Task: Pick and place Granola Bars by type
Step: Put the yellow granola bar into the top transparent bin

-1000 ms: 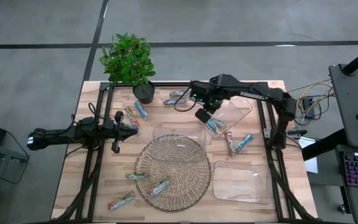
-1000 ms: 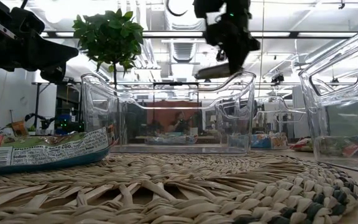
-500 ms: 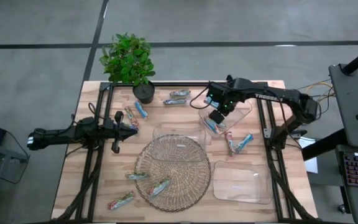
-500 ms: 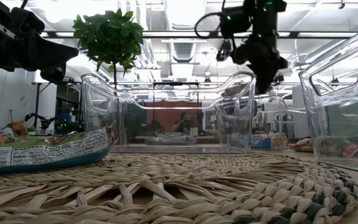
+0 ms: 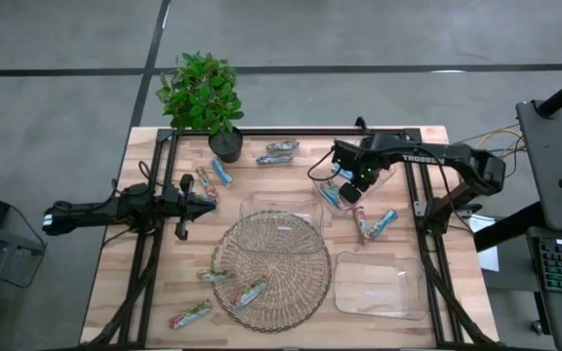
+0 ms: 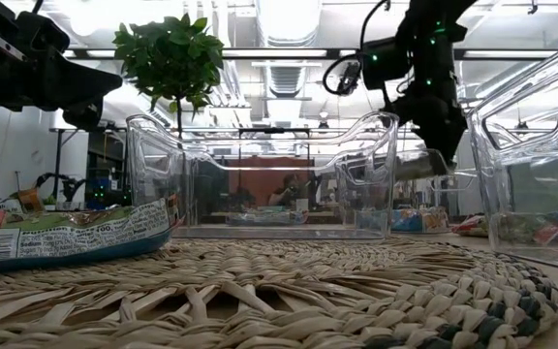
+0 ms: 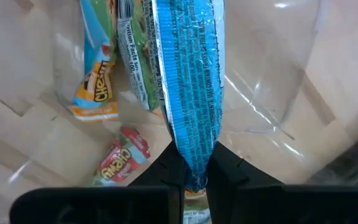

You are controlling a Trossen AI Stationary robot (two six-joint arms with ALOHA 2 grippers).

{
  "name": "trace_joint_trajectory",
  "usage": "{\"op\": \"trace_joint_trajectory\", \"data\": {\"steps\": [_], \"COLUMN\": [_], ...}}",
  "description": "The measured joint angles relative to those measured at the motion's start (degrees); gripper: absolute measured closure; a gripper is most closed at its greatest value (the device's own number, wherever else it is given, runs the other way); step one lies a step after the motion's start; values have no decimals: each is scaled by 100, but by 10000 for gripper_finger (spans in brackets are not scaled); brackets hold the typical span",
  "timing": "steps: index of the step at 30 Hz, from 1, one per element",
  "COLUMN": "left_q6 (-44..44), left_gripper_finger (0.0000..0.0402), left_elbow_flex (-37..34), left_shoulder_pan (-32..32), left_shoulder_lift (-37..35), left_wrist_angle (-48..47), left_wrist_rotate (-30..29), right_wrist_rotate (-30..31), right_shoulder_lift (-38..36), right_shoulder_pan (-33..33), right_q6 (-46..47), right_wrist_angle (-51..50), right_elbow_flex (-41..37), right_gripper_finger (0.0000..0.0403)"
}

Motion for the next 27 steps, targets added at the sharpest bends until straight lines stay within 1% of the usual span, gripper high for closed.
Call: {"op": "trace_joint_trajectory", "data": {"steps": [13, 24, 27], "left_q6": [-2, -2, -2], "left_gripper_finger": [402, 402, 402], "left_elbow_flex": [0, 0, 0], "left_shoulder_pan": [-2, 0, -1], "left_shoulder_lift": [0, -2, -2], "left_wrist_angle": [0, 0, 0], "left_wrist_rotate": [0, 0, -2], "right_wrist_rotate": [0, 2, -4], "right_shoulder_lift": [369, 796, 794], "right_shoulder_pan": [-129, -314, -309], "right_q6": [-266, -448, -468], "right_wrist_angle": [913, 1444, 1464], "right_elbow_flex": [-569, -675, -675], "right_gripper_finger": [379, 378, 366]}}
